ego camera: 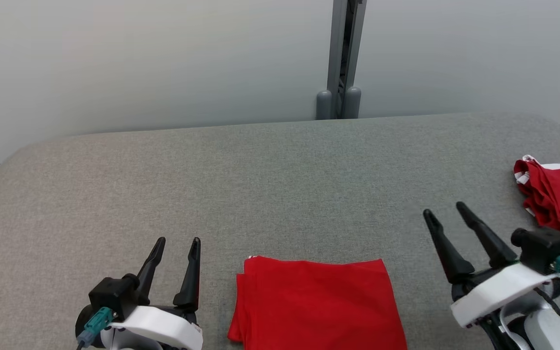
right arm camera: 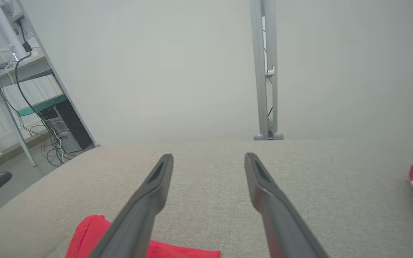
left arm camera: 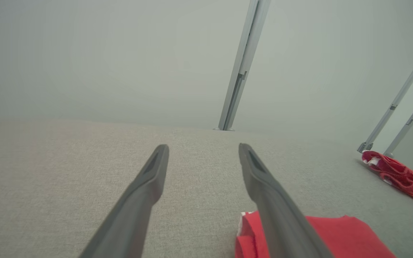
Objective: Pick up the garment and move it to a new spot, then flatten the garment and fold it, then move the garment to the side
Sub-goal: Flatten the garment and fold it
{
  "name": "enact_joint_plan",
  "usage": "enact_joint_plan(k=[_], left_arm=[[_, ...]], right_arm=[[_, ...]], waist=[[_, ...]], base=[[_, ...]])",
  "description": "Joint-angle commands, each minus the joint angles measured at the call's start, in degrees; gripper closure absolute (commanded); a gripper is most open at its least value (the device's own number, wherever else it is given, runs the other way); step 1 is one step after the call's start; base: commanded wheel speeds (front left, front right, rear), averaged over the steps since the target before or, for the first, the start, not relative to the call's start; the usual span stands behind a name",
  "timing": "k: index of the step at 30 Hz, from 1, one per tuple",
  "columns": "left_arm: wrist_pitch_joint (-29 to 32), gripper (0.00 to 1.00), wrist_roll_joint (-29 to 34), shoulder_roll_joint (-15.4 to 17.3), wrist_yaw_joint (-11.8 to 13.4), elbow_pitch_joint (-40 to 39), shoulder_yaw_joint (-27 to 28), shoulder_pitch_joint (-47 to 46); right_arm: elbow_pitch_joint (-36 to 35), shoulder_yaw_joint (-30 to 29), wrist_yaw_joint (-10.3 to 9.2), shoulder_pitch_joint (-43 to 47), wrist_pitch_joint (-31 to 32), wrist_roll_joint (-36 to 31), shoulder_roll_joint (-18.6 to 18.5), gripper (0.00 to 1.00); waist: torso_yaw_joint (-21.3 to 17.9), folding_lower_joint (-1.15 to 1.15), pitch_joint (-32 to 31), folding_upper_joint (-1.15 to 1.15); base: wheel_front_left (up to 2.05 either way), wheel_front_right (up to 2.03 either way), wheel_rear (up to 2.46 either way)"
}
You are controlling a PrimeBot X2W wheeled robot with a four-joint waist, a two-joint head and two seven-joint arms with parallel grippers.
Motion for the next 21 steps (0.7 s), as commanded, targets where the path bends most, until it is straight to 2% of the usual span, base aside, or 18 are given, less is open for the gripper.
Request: enact_joint_plan(k=[1,5,9,12,14,21], left_arm=[[-0.11,0.00,0.29,0.22,0.15,-0.34,0.41,0.30],[-0.11,0.00,-1.16,0.23,0.04,-1.09,1.12,1.42],[-0.11,0.00,-1.26,0.20,0.48,-2.13,1.74,2.39],[-0.11,0.00,-0.74,0.22,0.51,-3.31,2.13,3.12],[-0.11,0.00,-0.84,0.22,0.74,-4.40,2.72,3.46],[-0.10,0.00,-0.17,0.20,0.17,-7.20,2.72,4.93]], right_arm=[[-0.76,-0.96,-0.01,0.91,-1.22,-1.97,-0.39,0.00],[-3.11,-5.96,-0.01,3.71,-5.31,-9.23,0.89,0.00],[-5.35,-11.48,-0.02,6.89,-7.70,-13.16,3.59,0.00],[-6.96,-12.86,-0.02,8.88,-9.00,-18.93,4.21,0.00],[-7.39,-15.00,-0.02,9.93,-9.52,-19.48,6.52,0.00],[-8.17,-16.05,-0.02,11.34,-10.09,-23.80,8.78,0.00]], waist=[[-0.43,0.00,-0.08,0.00],[-1.22,0.00,-0.39,0.00],[-1.39,0.00,-0.60,0.00],[-1.39,0.00,-0.54,0.00],[-1.33,0.00,-0.42,0.00],[-0.71,0.00,-0.18,0.00]], base=[[0.00,0.00,0.00],[0.00,0.00,0.00],[0.00,0.00,0.00],[0.00,0.00,0.00],[0.00,0.00,0.00],[0.00,0.00,0.00]])
